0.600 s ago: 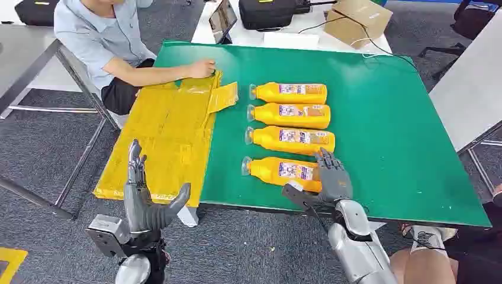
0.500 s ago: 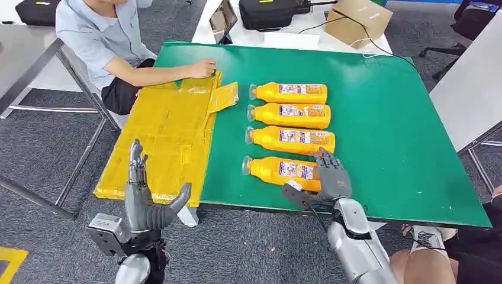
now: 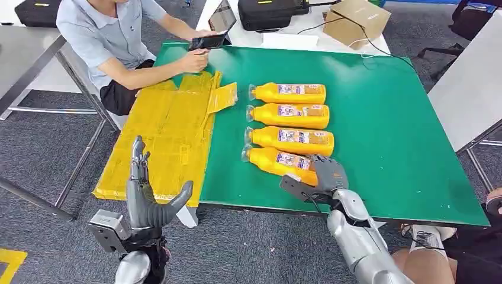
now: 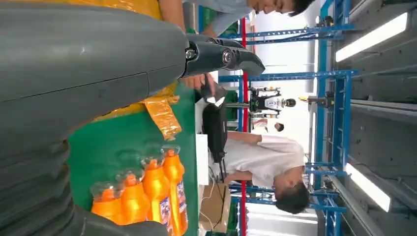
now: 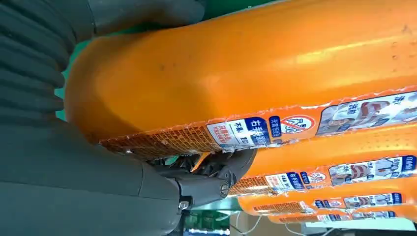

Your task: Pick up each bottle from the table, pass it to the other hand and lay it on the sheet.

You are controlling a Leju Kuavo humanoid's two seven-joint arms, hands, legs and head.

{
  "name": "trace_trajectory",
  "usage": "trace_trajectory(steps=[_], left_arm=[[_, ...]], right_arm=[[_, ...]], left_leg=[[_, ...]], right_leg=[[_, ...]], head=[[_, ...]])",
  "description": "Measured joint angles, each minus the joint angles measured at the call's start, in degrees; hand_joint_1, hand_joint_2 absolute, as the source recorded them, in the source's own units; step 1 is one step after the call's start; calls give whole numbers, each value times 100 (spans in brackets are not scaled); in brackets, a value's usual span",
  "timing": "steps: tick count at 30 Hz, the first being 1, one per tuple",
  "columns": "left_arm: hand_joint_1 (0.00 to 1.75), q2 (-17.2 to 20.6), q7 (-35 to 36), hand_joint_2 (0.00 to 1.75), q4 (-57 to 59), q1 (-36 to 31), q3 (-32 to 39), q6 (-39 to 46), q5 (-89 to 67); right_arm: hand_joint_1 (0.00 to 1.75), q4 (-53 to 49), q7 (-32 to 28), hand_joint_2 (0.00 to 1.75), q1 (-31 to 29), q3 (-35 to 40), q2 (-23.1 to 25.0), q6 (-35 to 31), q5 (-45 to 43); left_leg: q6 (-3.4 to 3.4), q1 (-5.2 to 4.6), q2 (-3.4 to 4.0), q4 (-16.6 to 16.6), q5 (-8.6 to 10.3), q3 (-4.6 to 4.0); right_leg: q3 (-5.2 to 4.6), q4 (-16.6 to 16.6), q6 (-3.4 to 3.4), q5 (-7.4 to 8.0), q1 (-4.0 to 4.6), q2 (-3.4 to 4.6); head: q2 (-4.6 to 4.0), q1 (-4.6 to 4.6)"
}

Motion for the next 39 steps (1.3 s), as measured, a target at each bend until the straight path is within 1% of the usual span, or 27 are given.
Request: trace_trajectory(steps=[5, 15, 18, 20, 21, 22, 23, 24, 25, 27, 29, 30, 34, 39], left_arm=[[0, 4, 2, 175, 11, -8, 0, -2, -33], [0, 7, 2, 175, 11, -8, 0, -2, -37], [0, 11, 2, 175, 13, -9, 0, -2, -50], [0, 15, 2, 175, 13, -9, 0, -2, -52], [0, 18, 2, 175, 15, -10, 0, -2, -59], [0, 24, 4, 175, 22, -14, 0, 0, -66], [0, 26, 7, 175, 22, -14, 0, 18, -63], [0, 15, 99, 175, 22, 6, 9, 66, 292], [0, -20, 328, 175, 24, 36, 59, 46, 871], [0, -30, 452, 175, 24, 46, 120, 42, 1165], [0, -65, 553, 175, 26, 71, 186, 68, 1327], [0, -39, 846, 175, 13, 144, 219, -305, 1455], [0, 33, 890, 175, 2, 189, 46, -857, 1248], [0, 112, 859, 175, 7, 212, -240, -1315, 953]], right_arm=[[175, 205, -70, 175, -115, 2, 7, 15, -76], [175, 221, -72, 175, -123, 2, 7, 17, -81], [173, 273, -79, 175, -149, 2, 9, 22, -100], [175, 317, -92, 175, -176, 2, 13, 24, -120], [173, 334, -155, 175, -188, 2, 15, 48, -210], [171, 343, -346, 175, -193, 2, 22, 105, -429], [175, 339, -678, 175, -170, -4, 50, 179, -790], [175, 23, -1470, 175, 163, -42, 204, 418, -1787], [175, -390, -1784, 175, 551, -46, 368, 358, -2313], [175, -867, -1958, 175, 919, -39, 531, 313, -2748], [175, -1606, -2059, 175, 1406, -42, 697, 196, -3288], [175, -2637, -2186, 175, 1807, -74, 837, -315, -3554], [175, -3008, -2304, 175, 1879, -94, 914, -295, -3731], [175, -3069, -2387, 175, 1872, 41, 968, -99, -3783]], left_leg=[[-1, 1, 3, 0, -2, 21], [-1, 1, 3, 0, -2, 22], [-1, 1, 3, 0, -2, 29], [-1, 1, 3, 0, -2, 38], [-1, 1, 3, 0, -2, 44], [-1, 1, 5, 0, -2, 47], [-2, 3, 8, 0, -3, 49], [-5, 8, 4, 0, -5, 50], [-6, 8, -6, 0, -5, 38], [-7, 12, -10, -1, -3, 19], [-7, 14, -6, -1, -2, -3], [-6, 7, -10, -1, -3, -16], [-5, 6, -8, -1, -4, -17], [-6, 8, -7, -1, -4, -17]], right_leg=[[17, -1, -1, 0, 1, 0], [19, -1, -2, 0, 1, 0], [25, -1, -2, 1, 1, 0], [35, -1, -3, 1, 1, 0], [41, -1, -2, 1, 2, 0], [45, -1, -3, 1, 2, 1], [46, -1, -3, 1, 5, 4], [48, -1, -5, -2, 12, 3], [42, 0, -5, -3, 14, 1], [26, 2, -6, -4, 17, -1], [3, 4, -6, -3, 15, -1], [-9, 2, -5, -4, 7, -1], [-11, 1, -5, -4, 6, -1], [-11, 1, -5, -4, 9, -1]], head=[[0, 0], [0, 0], [0, 0], [0, 0], [0, 0], [0, 0], [0, 0], [0, 0], [0, -2], [0, 0], [0, -2], [0, 0], [0, 0], [0, 0]])
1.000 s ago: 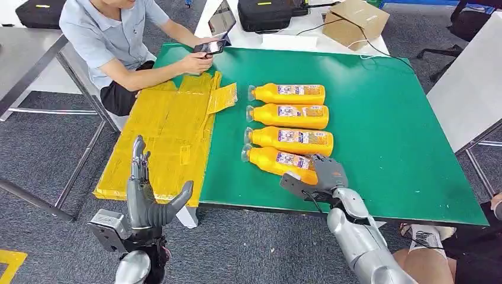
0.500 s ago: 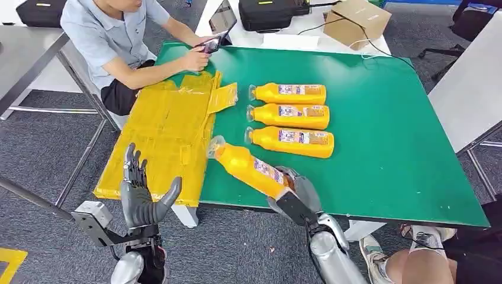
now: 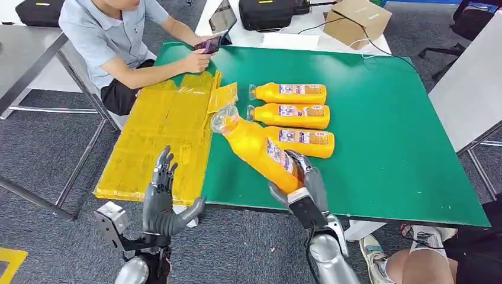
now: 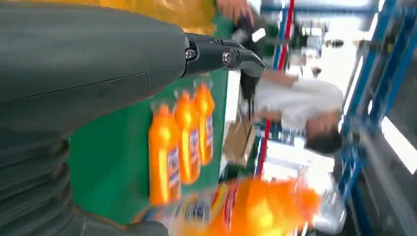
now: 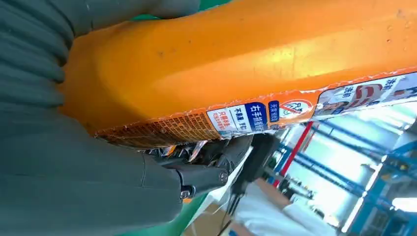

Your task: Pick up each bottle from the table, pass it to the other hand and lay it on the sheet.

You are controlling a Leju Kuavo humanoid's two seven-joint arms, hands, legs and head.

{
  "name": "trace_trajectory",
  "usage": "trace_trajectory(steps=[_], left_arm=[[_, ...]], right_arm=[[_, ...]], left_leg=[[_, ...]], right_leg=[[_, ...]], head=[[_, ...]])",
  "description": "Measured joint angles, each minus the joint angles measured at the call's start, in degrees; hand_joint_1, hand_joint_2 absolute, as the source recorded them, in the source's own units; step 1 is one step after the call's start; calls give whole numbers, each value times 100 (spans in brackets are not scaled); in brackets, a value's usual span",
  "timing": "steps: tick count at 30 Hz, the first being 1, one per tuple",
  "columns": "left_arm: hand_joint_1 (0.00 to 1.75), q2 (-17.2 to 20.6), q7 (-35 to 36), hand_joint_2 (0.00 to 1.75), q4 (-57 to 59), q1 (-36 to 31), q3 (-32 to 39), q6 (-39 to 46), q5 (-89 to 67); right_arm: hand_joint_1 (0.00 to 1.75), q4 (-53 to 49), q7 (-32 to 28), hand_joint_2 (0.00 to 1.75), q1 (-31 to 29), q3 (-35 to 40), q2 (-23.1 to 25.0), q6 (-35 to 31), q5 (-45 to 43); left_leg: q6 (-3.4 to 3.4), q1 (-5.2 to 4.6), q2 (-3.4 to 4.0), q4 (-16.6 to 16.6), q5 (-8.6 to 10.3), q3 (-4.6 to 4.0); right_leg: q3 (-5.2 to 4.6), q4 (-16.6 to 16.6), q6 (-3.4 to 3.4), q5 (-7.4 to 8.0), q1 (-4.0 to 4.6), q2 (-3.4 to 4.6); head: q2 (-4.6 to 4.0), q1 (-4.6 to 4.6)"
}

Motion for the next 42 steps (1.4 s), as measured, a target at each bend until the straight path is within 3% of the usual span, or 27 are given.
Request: trace_trajectory(steps=[9, 26, 29, 30, 31, 33, 34, 42], left_arm=[[0, 24, 105, 175, 107, -140, -387, -671, 186], [0, 33, 400, 175, 306, -303, -571, -964, 1047], [10, 33, 391, 175, 306, -322, -569, -1034, 1126], [173, 35, 371, 175, 304, -330, -564, -1039, 1143], [175, 35, 358, 175, 304, -339, -560, -1041, 1163], [175, 35, 328, 175, 293, -347, -523, -1041, 1242], [175, 35, 323, 175, 291, -347, -505, -1041, 1257], [175, 35, 385, 175, 236, -363, -387, -1039, 1755]], right_arm=[[175, 190, -367, 175, -89, 875, 112, 4, 697], [175, 558, -730, 175, -318, 1710, 186, -323, 857], [173, 721, -730, 175, -433, 1810, 206, -279, 868], [133, 789, -730, 175, -472, 1841, 225, -231, 839], [7, 855, -730, 175, -503, 1867, 243, -190, 811], [0, 966, -730, 175, -550, 1900, 269, -177, 778], [0, 1008, -726, 0, -568, 1913, 271, -166, 776], [0, 1283, -590, 0, -617, 2092, 302, -140, 1005]], left_leg=[[0, 2, -2, 0, 0, -1], [-1, 2, 0, 0, 1, -4], [0, 2, -1, 0, 2, -4], [0, 2, -1, 0, 2, -4], [0, 2, -1, 0, 2, -4], [0, 2, -1, 0, 2, -4], [0, 2, -1, 0, 2, -4], [-1, 2, -1, 0, 1, -5]], right_leg=[[-1, 1, 0, -1, 2, -1], [-5, 1, -1, 0, 2, 0], [-4, 1, -1, 0, 1, 0], [-4, 1, -1, 0, 1, 0], [-4, 1, -1, 0, 1, 0], [-5, 1, -1, -1, 1, 0], [-5, 1, -1, -1, 1, 0], [-6, 1, -1, -1, 1, 0]], head=[[0, 0], [0, 0], [0, 0], [0, 0], [0, 0], [0, 0], [0, 0], [0, 0]])
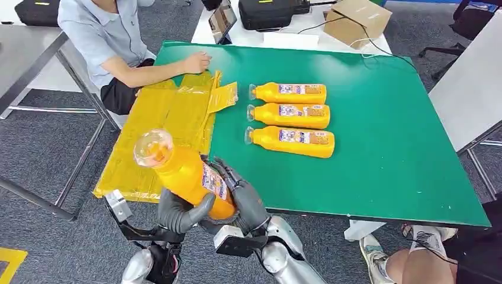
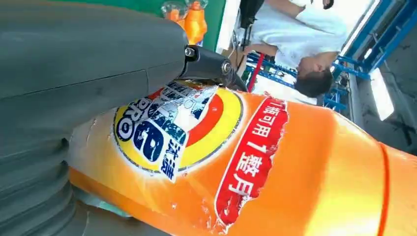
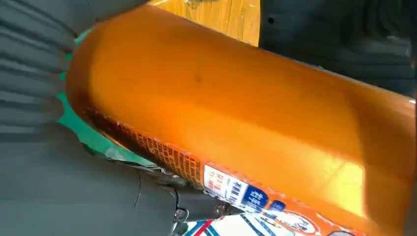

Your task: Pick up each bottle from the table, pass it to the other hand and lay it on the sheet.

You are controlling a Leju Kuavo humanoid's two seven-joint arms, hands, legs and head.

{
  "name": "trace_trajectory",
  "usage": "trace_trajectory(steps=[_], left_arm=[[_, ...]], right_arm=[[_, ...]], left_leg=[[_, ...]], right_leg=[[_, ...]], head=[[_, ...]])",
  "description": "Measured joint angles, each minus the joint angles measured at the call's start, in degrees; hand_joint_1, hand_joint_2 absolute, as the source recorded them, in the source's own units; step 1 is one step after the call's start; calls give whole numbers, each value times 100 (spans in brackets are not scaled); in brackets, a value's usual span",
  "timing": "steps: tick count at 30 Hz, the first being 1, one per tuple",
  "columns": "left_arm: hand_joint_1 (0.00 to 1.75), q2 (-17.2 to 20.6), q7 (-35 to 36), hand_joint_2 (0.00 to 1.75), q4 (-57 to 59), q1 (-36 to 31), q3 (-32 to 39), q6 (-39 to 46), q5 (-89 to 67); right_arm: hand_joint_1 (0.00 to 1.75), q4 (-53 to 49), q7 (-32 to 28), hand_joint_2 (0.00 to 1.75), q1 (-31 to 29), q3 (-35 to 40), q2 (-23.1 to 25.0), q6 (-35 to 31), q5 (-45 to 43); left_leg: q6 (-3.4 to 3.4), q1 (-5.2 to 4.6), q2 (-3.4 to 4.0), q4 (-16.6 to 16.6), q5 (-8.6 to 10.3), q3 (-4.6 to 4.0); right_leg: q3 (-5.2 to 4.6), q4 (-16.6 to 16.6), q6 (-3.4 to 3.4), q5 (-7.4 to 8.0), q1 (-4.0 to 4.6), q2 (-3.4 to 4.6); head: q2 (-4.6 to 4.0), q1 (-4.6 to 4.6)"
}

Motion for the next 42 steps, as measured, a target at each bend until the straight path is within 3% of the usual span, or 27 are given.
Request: trace_trajectory(steps=[20, 26, 32, 35, 42], left_arm=[[175, 123, 496, 175, 74, -418, 533, 672, 145], [175, 373, 70, 175, 168, -826, 1029, 2412, -2087], [175, 531, 94, 175, 468, -1291, 1196, 3043, -3934], [175, 635, 484, 175, 853, -1607, 1200, 3244, -5314], [175, 811, 1064, 175, 2158, -2291, 1097, 3014, -7345]], right_arm=[[0, -263, -193, 0, 369, -142, -15, -903, 74], [0, -996, -389, 0, 889, -836, -42, -2131, -519], [0, -1467, -538, 0, 1053, -1218, -42, -2207, -894], [0, -1604, -549, 0, 1049, -1248, -39, -2070, -986], [0, -1650, -442, 0, 988, -1123, -17, -1694, -1054]], left_leg=[[0, 0, 0, 0, 0, 1], [0, 1, 0, 0, 1, 0], [0, 0, -1, 0, 2, 0], [-1, 0, 0, 0, 3, 0], [1, 1, 2, 0, 9, 1]], right_leg=[[-3, 0, 0, 0, 0, 0], [-3, 1, 0, 0, 0, 0], [-1, 1, 0, 1, -2, -1], [-1, 1, 0, 2, -1, 0], [-1, 6, 0, 3, 0, 0]], head=[[0, 0], [0, 0], [0, 2], [0, 0], [0, 0]])
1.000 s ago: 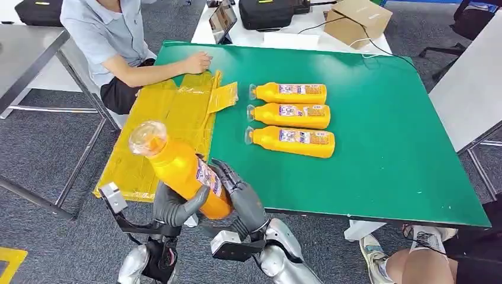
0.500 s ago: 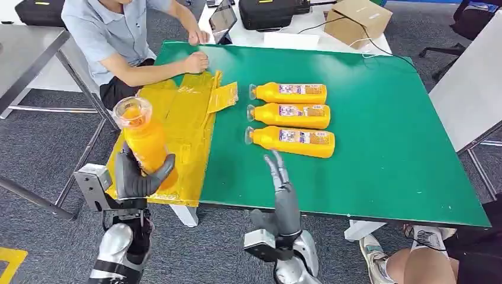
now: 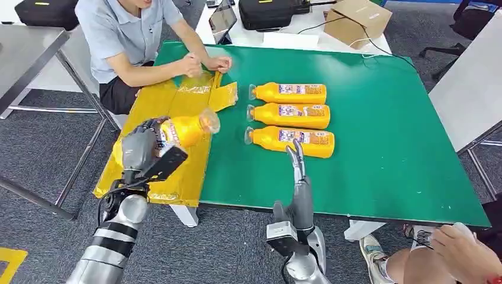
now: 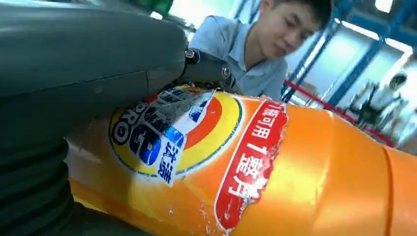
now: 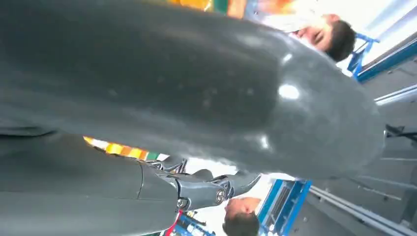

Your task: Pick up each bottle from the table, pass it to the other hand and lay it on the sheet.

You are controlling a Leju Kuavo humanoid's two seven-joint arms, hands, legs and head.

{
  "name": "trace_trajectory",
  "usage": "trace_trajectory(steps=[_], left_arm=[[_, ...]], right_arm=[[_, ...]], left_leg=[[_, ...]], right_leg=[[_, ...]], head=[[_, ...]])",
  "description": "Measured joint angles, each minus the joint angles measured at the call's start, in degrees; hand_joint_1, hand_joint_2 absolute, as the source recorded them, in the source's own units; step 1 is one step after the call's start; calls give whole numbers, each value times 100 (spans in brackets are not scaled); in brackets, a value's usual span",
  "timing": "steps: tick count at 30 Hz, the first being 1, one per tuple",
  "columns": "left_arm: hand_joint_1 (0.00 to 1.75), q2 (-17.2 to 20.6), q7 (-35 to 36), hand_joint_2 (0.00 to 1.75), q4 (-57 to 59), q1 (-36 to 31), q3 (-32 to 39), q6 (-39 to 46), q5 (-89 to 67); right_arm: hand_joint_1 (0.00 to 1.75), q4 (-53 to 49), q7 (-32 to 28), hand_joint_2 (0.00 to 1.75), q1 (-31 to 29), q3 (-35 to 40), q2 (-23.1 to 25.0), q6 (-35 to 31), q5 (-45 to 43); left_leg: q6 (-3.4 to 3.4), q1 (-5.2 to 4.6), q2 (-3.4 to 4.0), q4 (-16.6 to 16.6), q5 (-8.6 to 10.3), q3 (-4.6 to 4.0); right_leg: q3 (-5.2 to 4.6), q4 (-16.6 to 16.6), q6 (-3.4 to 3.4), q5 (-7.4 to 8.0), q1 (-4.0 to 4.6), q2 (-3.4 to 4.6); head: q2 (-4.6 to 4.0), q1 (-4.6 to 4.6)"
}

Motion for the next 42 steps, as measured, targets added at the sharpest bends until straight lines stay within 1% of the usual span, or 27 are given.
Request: trace_trajectory(steps=[6, 10, 15, 20, 26, 27, 28, 29, 30, 35, 39, 42], left_arm=[[175, 90, -18, 175, 638, -204, -98, -188, -516], [175, 206, -112, 175, 1545, -388, -243, -57, -1365], [175, 280, -48, 175, 2358, -436, -275, 78, -1626], [175, 330, -46, 175, 2794, -573, -291, 236, -1842], [175, 334, -37, 175, 3053, -696, -299, 302, -1893], [166, 334, -37, 175, 3075, -709, -299, 302, -1895], [63, 334, -37, 175, 3103, -721, -299, 302, -1895], [26, 334, -37, 175, 3125, -729, -299, 302, -1895], [0, 334, -37, 175, 3157, -734, -299, 302, -1899], [0, 308, -85, 175, 3236, -765, -247, 63, -1599], [0, 234, -306, 175, 3232, -872, 24, -914, -876], [0, 219, -472, 175, 3230, -980, 162, -1616, -373]], right_arm=[[0, 0, 9, 0, -28, 81, 0, 219, -92], [0, 46, 9, 0, -125, 236, 15, 492, -125], [0, 105, 9, 0, -148, 358, 33, 575, -142], [0, 159, 9, 0, -168, 398, 33, 632, -190], [0, 216, 9, 0, -184, 417, 46, 667, -190], [0, 223, 9, 0, -185, 417, 46, 667, -190], [0, 234, 9, 0, -184, 419, 46, 667, -190], [0, 240, 9, 0, -185, 420, 46, 667, -190], [0, 249, 9, 0, -187, 420, 46, 667, -190], [0, 308, 9, 0, -195, 420, 46, 669, -195], [0, 374, 9, 0, -211, 411, 46, 684, -216], [0, 442, 0, 0, -233, 402, 48, 706, -249]], left_leg=[[-1, -1, -1, 0, -3, -4], [-1, -1, 3, 0, -3, -4], [-1, 0, 1, 0, -2, -5], [-1, 0, -6, 0, -3, 0], [-2, -1, -5, -1, -4, 24], [-2, 0, -5, -1, -3, 27], [-2, 0, -5, -1, -3, 32], [-2, 0, -5, -1, -3, 35], [-3, 0, -5, -1, -3, 38], [-3, 1, -7, -2, -3, 48], [-3, 0, -12, -2, -3, 64], [-3, -1, -54, -3, -4, 87]], right_leg=[[-2, -2, 0, -1, -1, 0], [-4, -2, 0, -1, -1, 1], [-5, 0, 0, -1, 0, 1], [6, -1, 0, -2, -1, -2], [30, -3, -2, -2, 0, -2], [33, -3, -2, -2, 0, -2], [36, -2, -2, -2, 0, -2], [40, -2, -2, -2, 0, -2], [43, -1, -2, -2, 1, -2], [53, -1, -2, -3, 1, -3], [71, -1, -2, -3, 0, -6], [101, -3, -9, -17, -1, -38]], head=[[0, 2], [0, 0], [0, 0], [0, 2], [0, 2], [0, 2], [0, 2], [0, 2], [0, 2], [0, 2], [0, -2], [0, 0]])
